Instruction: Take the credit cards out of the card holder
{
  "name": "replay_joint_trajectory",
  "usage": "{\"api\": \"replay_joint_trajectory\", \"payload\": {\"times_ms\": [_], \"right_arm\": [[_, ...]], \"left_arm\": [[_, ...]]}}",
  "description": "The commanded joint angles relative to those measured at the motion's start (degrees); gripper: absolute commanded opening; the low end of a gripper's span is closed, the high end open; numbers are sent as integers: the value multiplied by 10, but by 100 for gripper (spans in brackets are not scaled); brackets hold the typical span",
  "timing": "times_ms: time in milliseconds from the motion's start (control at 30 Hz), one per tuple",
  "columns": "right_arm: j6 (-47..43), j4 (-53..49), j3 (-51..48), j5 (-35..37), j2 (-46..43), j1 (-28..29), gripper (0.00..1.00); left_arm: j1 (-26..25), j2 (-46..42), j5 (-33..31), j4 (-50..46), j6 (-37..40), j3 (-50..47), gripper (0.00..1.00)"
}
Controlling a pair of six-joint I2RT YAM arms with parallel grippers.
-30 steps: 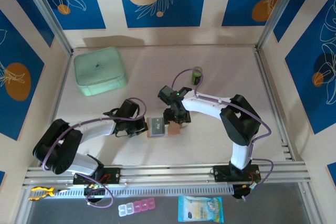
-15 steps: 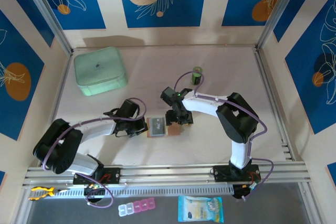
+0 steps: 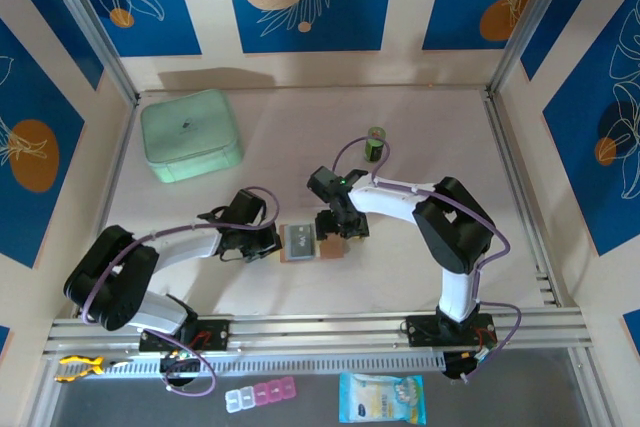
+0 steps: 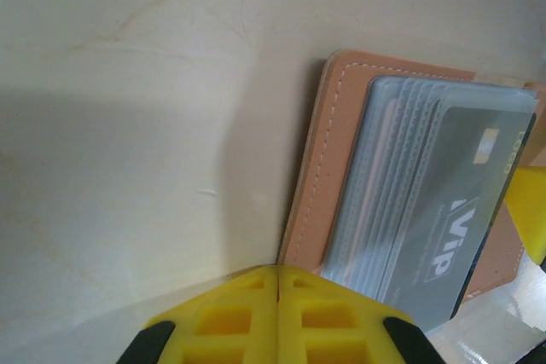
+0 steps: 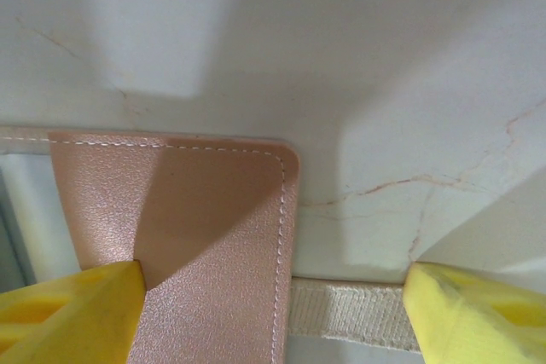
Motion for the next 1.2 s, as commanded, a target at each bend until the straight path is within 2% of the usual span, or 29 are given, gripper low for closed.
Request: {"api": "replay_joint_trajectory", "payload": {"times_ms": [0,400,833,1167], "right_arm": [[-5,3,-29,-46,8,13,81],[14,-38,-38,-31,-30,36,81],[22,-27,-48,-29,5,42,84],[24,-37,-20,-8,-64,42,81]], "left_arm": [[-16,0,21,-12,1,-4,0],[-30,-37,16,-24,-7,-39,0],[-31,-20,10,-8,-6,-48,0],[-31,-68,-12,-60,24,1,0]]}}
